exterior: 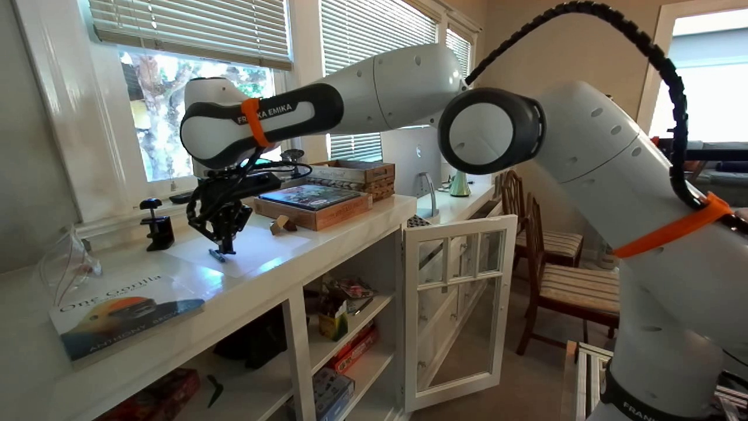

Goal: Move the crayons to the left side of the paper

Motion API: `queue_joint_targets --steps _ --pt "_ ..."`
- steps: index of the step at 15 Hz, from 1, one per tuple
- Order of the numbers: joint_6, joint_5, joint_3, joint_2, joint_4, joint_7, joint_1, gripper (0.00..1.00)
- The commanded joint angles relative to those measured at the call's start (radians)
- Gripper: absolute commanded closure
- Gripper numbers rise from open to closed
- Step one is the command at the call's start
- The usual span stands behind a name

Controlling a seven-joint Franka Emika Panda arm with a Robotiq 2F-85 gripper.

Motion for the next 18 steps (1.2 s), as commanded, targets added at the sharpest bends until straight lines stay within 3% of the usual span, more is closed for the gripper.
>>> queue_joint_targets --steps 1,2,4,6,7,8,10,13,17,18 --pt "0.06 0.008 0.004 -0.067 -0.122 0.022 0.002 0.98" --pt "0.069 0.008 0.004 -0.075 -0.136 0.021 0.002 0.98" --pt "0.084 0.007 0.003 -0.089 -0.162 0.021 0.003 0.65" --pt "0.099 0.006 0.002 -0.102 -0.188 0.022 0.004 0.51" --pt "0.107 0.006 0.002 -0.108 -0.2 0.021 0.004 0.48" --pt "0.108 0.006 0.002 -0.113 -0.209 0.021 0.004 0.57" --pt "0.118 0.005 0.001 -0.125 -0.228 0.024 0.005 0.47" --pt "0.137 0.002 -0.002 -0.144 -0.257 0.03 0.006 0.46" --pt "0.153 -0.008 0.003 -0.165 -0.28 0.045 0.002 0.33" --pt "0.157 -0.009 0.003 -0.17 -0.286 0.049 0.002 0.37"
